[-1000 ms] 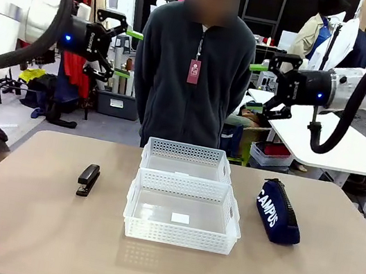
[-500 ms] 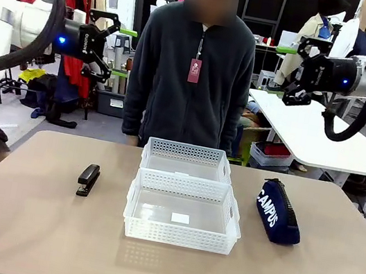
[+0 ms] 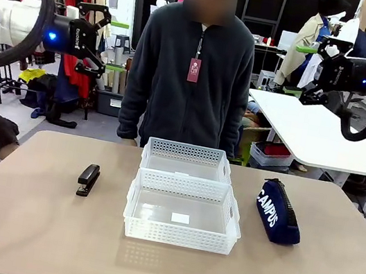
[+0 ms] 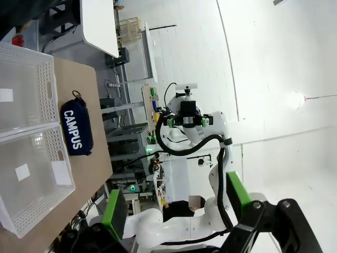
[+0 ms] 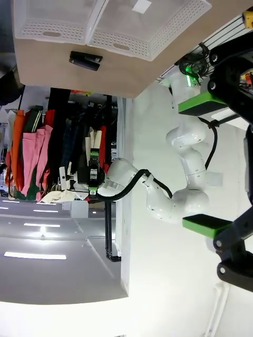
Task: Distribute items into two baskets.
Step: Pick up the Pencil pouch that the person points to.
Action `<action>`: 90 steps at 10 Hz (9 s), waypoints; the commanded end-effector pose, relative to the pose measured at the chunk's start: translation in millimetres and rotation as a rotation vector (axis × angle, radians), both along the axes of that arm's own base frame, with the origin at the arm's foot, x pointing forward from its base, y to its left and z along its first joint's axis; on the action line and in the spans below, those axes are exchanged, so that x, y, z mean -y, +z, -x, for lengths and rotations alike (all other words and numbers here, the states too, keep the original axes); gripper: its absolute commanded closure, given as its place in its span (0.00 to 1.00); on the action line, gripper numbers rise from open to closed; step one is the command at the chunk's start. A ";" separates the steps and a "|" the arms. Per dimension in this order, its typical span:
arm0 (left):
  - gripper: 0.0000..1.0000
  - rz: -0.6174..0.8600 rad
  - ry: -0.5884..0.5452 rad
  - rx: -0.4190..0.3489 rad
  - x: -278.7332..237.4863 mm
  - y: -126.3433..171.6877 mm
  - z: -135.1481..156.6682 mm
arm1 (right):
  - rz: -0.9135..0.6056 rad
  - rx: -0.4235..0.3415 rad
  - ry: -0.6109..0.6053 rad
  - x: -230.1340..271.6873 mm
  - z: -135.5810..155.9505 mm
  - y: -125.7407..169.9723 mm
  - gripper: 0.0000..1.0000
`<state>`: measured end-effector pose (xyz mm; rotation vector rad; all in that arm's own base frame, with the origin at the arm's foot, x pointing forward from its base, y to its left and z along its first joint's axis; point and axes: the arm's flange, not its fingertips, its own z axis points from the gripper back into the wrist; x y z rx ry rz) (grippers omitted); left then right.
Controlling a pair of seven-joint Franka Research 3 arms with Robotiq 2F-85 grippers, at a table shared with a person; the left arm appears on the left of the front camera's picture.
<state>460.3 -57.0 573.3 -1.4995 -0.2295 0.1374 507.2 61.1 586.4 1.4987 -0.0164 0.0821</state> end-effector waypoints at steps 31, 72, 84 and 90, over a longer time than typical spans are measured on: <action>0.00 -0.008 -0.003 0.051 0.8 13.4 -1.9 | -0.007 -0.010 -0.004 13.6 -3.5 -6.6 0.00; 0.00 -0.008 -0.003 0.051 0.8 13.4 -1.9 | 1.525 -0.077 -0.057 -56.9 -19.7 -224.4 0.00; 0.00 -0.008 -0.003 0.051 0.8 13.4 -1.9 | 1.527 -0.048 -0.103 -45.9 -18.2 -201.0 1.00; 0.00 -0.008 -0.003 0.051 0.8 13.4 -1.9 | 1.440 -0.080 -0.261 -36.6 -8.4 -84.9 1.00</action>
